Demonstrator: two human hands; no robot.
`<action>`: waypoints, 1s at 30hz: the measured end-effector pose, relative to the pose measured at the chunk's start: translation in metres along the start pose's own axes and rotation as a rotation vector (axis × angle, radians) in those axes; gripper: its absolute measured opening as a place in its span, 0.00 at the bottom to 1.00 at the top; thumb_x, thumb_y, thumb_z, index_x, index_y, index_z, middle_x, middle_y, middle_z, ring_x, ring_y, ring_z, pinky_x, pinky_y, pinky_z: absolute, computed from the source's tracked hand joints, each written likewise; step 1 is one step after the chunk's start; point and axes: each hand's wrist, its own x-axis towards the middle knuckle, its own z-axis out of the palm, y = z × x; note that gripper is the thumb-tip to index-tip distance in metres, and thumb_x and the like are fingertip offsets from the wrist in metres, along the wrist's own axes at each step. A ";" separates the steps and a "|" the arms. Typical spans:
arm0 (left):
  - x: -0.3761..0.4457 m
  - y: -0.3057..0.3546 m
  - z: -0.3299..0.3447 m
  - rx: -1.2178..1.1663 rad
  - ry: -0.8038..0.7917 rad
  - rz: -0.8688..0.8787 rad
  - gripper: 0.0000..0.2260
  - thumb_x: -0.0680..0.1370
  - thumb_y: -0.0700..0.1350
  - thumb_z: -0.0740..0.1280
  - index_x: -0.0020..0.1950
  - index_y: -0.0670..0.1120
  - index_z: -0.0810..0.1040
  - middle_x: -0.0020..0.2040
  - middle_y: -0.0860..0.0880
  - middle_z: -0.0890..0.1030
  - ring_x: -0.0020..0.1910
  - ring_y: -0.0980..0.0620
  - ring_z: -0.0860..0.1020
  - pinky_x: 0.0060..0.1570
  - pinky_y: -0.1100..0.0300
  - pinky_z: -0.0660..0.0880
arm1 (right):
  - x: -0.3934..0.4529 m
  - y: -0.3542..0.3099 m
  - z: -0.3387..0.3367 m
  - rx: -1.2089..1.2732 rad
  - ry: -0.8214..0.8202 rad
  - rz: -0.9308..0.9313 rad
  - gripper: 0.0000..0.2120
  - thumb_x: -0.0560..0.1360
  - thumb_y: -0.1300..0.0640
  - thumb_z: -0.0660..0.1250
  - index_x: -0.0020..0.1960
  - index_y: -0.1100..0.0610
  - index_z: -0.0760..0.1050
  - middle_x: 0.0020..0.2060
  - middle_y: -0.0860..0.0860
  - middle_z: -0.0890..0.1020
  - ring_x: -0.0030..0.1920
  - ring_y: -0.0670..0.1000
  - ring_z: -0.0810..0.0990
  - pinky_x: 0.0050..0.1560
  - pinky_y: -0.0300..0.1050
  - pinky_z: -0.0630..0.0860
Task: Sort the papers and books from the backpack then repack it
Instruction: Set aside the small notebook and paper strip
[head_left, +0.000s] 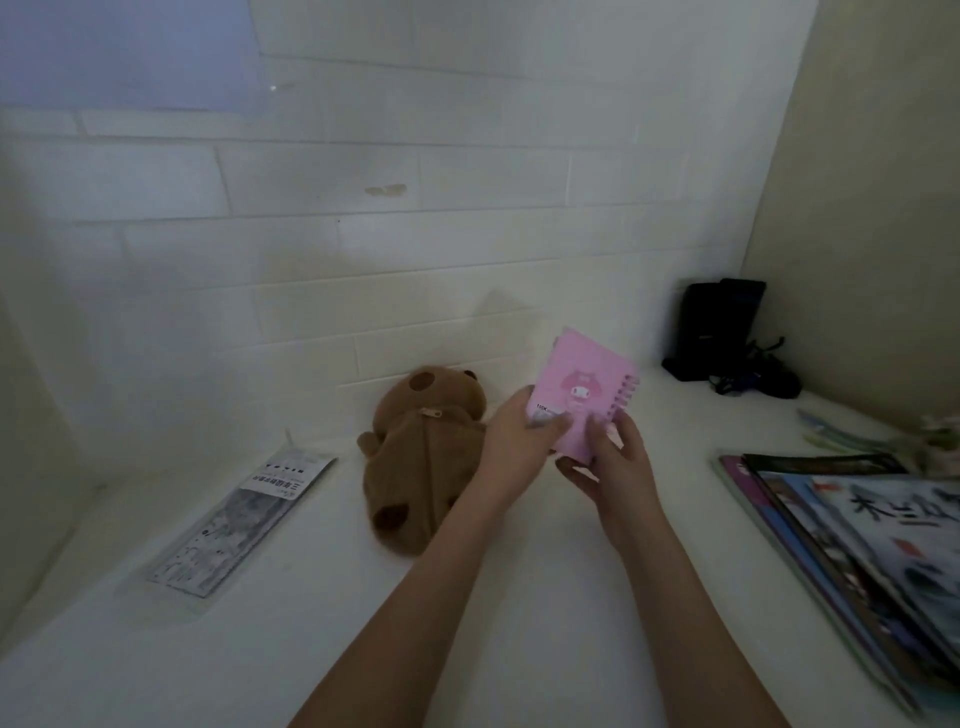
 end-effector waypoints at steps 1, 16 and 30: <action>0.004 -0.005 0.006 0.025 0.002 0.061 0.11 0.69 0.42 0.70 0.51 0.41 0.81 0.43 0.51 0.83 0.40 0.58 0.80 0.44 0.60 0.79 | 0.003 -0.004 -0.009 0.001 0.013 0.013 0.14 0.79 0.57 0.62 0.64 0.51 0.70 0.55 0.53 0.79 0.51 0.52 0.79 0.50 0.47 0.78; 0.018 -0.039 0.086 -0.634 -0.079 -0.551 0.17 0.81 0.53 0.58 0.54 0.40 0.74 0.48 0.40 0.80 0.41 0.45 0.81 0.38 0.51 0.80 | 0.021 -0.002 -0.085 0.348 0.345 0.042 0.13 0.77 0.68 0.61 0.60 0.59 0.68 0.47 0.57 0.80 0.39 0.50 0.83 0.37 0.45 0.81; 0.001 -0.068 0.076 0.838 -0.070 0.060 0.21 0.80 0.46 0.56 0.72 0.44 0.65 0.72 0.44 0.66 0.72 0.45 0.63 0.71 0.54 0.60 | 0.005 0.016 -0.052 -1.516 0.074 -0.084 0.21 0.81 0.51 0.50 0.74 0.48 0.60 0.78 0.50 0.48 0.77 0.50 0.44 0.73 0.63 0.44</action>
